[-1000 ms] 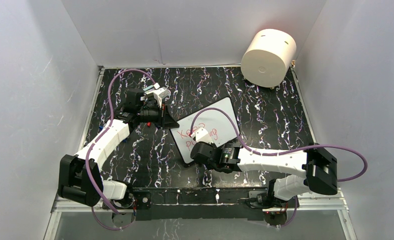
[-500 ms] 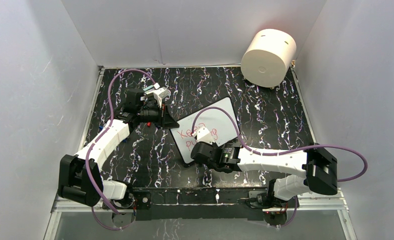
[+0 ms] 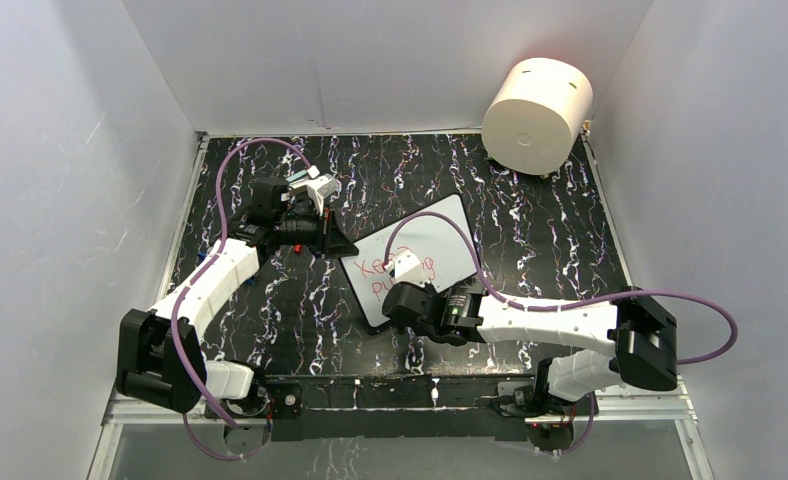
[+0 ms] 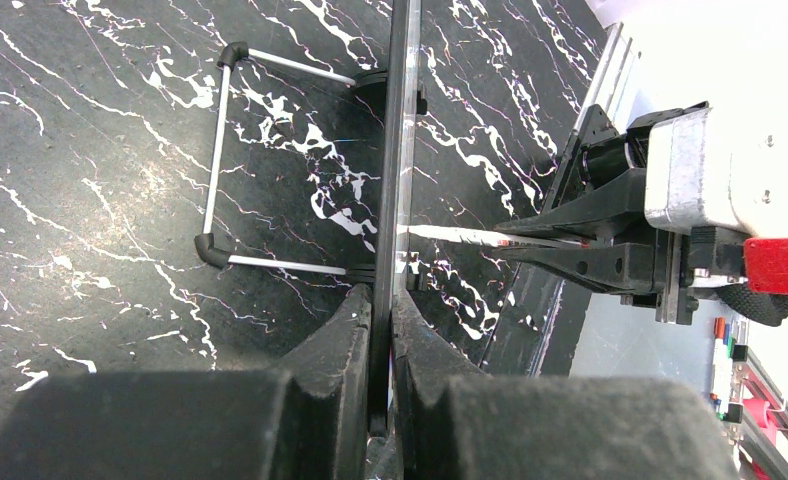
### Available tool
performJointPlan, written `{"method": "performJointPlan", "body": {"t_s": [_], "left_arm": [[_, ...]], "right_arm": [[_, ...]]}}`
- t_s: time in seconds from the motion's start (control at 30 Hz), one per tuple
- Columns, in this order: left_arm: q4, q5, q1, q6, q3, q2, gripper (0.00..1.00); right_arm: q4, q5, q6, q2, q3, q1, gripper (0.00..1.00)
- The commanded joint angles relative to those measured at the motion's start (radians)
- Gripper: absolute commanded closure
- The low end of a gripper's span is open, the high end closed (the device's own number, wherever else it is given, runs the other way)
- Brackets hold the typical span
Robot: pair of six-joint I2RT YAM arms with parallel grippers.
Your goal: Write a sentence on the whiteboard
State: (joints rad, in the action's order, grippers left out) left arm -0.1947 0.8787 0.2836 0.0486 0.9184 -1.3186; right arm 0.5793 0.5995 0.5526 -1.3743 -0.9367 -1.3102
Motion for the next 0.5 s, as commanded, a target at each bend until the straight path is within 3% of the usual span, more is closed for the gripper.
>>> {"method": "performJointPlan", "body": {"t_s": [0.0, 0.47], "left_arm": [[-0.059, -0.125, 0.006, -0.023, -0.018, -0.031, 1.0], [-0.059, -0.123, 0.007, -0.022, -0.017, -0.033, 1.0]], "right_arm": [[-0.055, 0.042, 0.001, 0.04, -0.016, 0.005, 1.0], [-0.068, -0.002, -0.029, 0.037, -0.028, 0.005, 1.0]]}}
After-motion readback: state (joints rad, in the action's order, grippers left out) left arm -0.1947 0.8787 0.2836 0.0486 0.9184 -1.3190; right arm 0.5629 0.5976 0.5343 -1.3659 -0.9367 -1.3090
